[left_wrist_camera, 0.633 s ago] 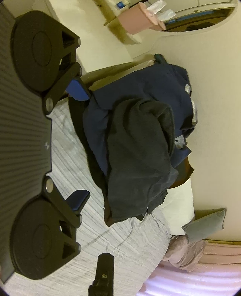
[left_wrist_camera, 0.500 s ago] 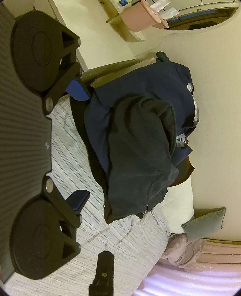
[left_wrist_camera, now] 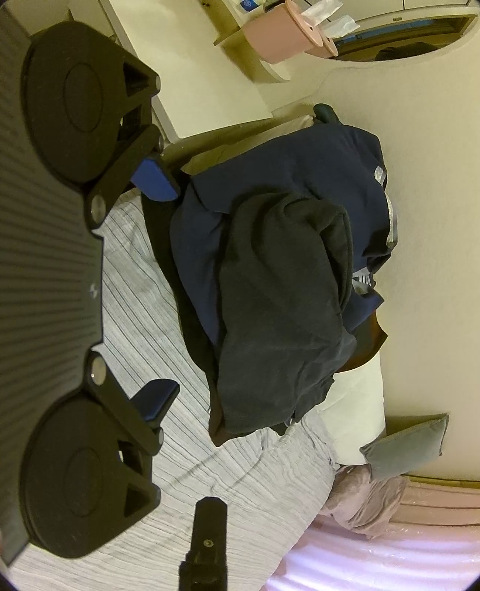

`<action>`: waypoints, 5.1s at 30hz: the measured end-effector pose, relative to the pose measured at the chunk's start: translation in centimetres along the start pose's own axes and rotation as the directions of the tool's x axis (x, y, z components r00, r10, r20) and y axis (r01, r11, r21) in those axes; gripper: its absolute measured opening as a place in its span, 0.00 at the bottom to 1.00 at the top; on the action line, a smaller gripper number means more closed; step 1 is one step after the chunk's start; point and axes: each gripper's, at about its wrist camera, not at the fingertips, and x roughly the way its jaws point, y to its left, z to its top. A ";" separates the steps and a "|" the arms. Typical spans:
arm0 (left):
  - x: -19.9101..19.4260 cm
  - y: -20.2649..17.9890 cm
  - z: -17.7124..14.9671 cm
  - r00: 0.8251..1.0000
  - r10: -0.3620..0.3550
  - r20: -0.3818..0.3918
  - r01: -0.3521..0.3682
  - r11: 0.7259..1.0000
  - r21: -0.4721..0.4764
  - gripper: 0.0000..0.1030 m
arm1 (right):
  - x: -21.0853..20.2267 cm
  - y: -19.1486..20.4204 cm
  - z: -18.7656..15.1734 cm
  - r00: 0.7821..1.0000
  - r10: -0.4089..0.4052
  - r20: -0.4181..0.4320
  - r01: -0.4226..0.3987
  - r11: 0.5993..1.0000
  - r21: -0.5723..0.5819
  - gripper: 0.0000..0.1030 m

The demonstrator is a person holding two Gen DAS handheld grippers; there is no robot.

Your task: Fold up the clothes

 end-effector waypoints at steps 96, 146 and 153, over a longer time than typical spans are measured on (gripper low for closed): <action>24.1 8.9 14.2 0.994 -0.097 0.059 0.060 0.891 0.450 0.20 | 28.7 -11.9 2.6 0.956 0.288 0.056 -0.243 0.671 0.701 0.04; -17.9 -27.0 -14.5 0.282 -0.846 -0.453 0.811 -0.042 0.584 0.13 | -53.7 -14.2 -46.2 0.391 -0.699 0.599 -0.449 0.423 0.787 0.02; -17.6 -28.2 -9.5 0.267 -0.872 -0.411 0.864 0.028 0.502 0.13 | -56.7 -11.8 -40.5 0.353 -0.721 0.597 -0.325 0.503 0.801 0.03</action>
